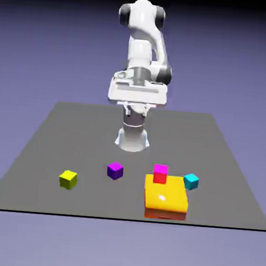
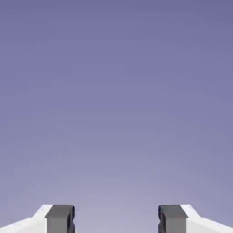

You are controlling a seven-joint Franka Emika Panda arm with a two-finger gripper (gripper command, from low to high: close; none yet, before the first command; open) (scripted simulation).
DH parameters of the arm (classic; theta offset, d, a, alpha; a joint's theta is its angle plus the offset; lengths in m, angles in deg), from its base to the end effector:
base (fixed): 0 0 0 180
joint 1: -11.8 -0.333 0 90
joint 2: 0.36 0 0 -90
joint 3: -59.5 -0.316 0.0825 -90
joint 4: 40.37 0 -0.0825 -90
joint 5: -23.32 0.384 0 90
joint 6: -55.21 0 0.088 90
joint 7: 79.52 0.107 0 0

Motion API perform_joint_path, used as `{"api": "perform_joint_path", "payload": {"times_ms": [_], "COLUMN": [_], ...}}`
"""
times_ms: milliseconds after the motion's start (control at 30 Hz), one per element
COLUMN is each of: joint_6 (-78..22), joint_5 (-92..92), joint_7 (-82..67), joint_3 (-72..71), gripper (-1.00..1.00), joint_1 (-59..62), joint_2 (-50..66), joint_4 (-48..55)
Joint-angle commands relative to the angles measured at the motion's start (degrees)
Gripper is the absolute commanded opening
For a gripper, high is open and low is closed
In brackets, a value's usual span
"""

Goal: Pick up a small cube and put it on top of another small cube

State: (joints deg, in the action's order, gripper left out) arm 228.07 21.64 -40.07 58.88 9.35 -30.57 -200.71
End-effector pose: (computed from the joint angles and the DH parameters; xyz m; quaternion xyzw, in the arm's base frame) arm 0.3956 0.0234 0.4442 -0.8888 0.2782 -0.3430 0.1229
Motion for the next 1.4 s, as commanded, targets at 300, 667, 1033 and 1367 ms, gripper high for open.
{"api": "perform_joint_path", "payload": {"times_ms": [300,667,1033,1367], "joint_6": [-9.5,-18.5,-12.6,-16.5], "joint_5": [-14.0,-27.3,-35.6,-35.9], "joint_7": [-24.9,-48.6,-42.0,-34.1], "joint_3": [-5.2,-10.2,-4.0,-8.7], "gripper": [0.0,0.0,-1.0,-1.0], "joint_1": [-14.5,-28.4,-32.1,-21.5], "joint_2": [20.3,39.6,48.1,28.5], "joint_4": [5.4,10.6,13.0,3.1]}}
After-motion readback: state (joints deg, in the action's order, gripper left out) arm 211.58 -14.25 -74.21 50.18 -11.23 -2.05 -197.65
